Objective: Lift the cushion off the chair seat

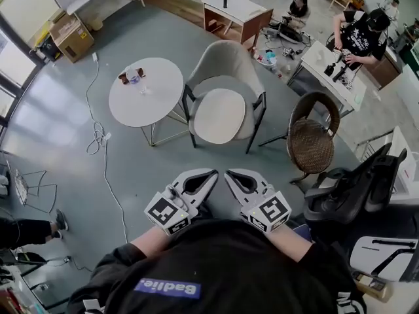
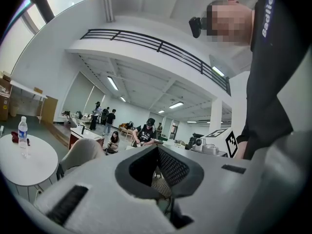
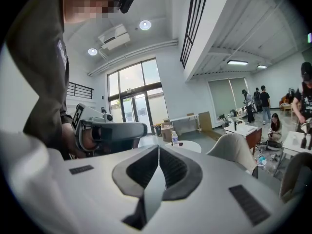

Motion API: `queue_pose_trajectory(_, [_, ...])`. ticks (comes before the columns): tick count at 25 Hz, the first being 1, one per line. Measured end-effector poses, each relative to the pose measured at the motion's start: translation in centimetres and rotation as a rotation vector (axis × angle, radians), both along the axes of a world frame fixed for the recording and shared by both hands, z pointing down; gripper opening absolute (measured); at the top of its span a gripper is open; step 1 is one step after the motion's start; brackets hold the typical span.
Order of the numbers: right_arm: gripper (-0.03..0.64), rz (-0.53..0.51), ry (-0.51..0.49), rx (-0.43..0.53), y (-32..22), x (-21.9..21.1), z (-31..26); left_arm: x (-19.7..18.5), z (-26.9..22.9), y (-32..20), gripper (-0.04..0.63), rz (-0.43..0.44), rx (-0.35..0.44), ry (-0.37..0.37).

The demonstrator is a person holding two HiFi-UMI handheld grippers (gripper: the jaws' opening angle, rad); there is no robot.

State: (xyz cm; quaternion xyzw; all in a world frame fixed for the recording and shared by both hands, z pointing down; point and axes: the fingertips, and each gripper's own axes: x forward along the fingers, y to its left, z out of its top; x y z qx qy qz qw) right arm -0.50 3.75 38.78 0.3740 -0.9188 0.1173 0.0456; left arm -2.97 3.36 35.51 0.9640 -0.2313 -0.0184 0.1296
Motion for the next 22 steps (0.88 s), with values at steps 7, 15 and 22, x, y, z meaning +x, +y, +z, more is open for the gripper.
queue_pose_trajectory(7, [0.028, 0.086, 0.024, -0.007, -5.4, -2.6, -0.8, -2.5, -0.8, -5.1, 0.015, 0.092, 0.011, 0.034])
queue_pose_trajectory(15, [0.029, 0.129, -0.004, -0.013, -10.5, -3.4, -0.5, -4.0, -0.3, -10.5, 0.015, 0.071, 0.006, 0.049])
queue_pose_trajectory(22, [0.028, 0.071, -0.021, -0.044, -13.4, -2.1, 1.8, -2.7, 1.4, -13.1, 0.015, 0.013, -0.024, 0.030])
